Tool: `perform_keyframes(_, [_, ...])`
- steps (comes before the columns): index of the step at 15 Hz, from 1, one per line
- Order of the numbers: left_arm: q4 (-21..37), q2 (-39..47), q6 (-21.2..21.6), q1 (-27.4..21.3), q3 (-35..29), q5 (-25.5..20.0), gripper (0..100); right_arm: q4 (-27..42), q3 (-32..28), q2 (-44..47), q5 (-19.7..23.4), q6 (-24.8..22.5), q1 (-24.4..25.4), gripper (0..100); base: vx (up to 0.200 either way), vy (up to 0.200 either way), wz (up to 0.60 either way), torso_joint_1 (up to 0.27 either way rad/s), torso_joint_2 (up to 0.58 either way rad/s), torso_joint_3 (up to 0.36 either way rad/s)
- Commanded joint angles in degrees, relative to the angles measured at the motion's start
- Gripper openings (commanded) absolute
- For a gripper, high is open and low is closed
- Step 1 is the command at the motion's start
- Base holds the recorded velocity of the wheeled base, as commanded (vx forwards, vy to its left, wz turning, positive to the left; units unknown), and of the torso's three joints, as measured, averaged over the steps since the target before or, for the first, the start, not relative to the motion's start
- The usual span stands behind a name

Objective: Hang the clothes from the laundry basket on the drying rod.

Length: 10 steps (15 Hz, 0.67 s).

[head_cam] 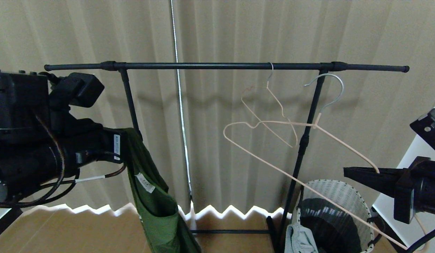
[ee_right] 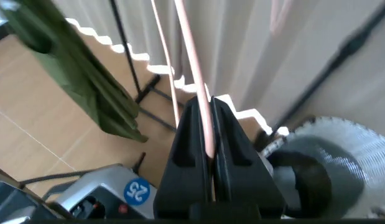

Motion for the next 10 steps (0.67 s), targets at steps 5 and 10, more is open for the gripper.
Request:
perform_keyframes(5, [0.38,9.96,-3.57,-2.1,-9.33,2.89,0,-5.68,-0.5,4.92,0.06,6.46,7.83,0,0.0,0.0,0.0,0.0,0.0,0.0])
perform_keyframes(10, [0.21,13.3,-3.92,-4.03,-12.93,9.92,0,-5.77,-0.41,4.92,0.15,6.72,9.24,0,0.0,0.0,0.0,0.0,0.0,0.0])
